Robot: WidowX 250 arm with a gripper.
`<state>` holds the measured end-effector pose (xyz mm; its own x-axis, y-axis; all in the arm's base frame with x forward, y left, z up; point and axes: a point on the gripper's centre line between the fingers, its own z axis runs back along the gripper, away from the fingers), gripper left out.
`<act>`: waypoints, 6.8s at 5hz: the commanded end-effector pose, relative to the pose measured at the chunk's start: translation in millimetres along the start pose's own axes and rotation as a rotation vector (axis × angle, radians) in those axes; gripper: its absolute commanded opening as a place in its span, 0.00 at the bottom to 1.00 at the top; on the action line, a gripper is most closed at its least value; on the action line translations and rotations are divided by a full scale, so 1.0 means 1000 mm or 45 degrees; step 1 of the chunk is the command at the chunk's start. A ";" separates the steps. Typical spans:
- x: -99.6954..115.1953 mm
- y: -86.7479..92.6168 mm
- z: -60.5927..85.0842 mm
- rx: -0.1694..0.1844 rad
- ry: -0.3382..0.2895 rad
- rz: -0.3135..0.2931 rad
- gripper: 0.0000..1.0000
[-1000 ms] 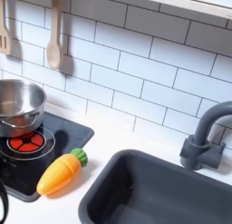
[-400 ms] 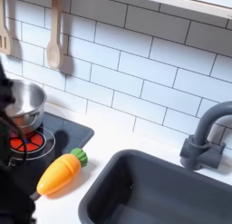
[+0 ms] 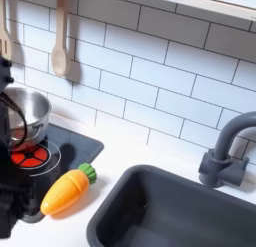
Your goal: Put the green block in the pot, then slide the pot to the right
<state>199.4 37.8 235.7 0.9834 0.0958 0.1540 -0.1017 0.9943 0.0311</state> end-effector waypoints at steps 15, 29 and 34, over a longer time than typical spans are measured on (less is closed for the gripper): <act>0.114 0.086 -0.100 0.031 0.122 0.046 1.00; 0.130 0.059 -0.049 -0.057 -0.065 -0.054 0.00; 0.196 0.085 -0.032 -0.002 -0.245 0.088 0.00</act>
<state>389.3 139.0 236.7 0.9278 0.1445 0.3440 -0.1589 0.9872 0.0138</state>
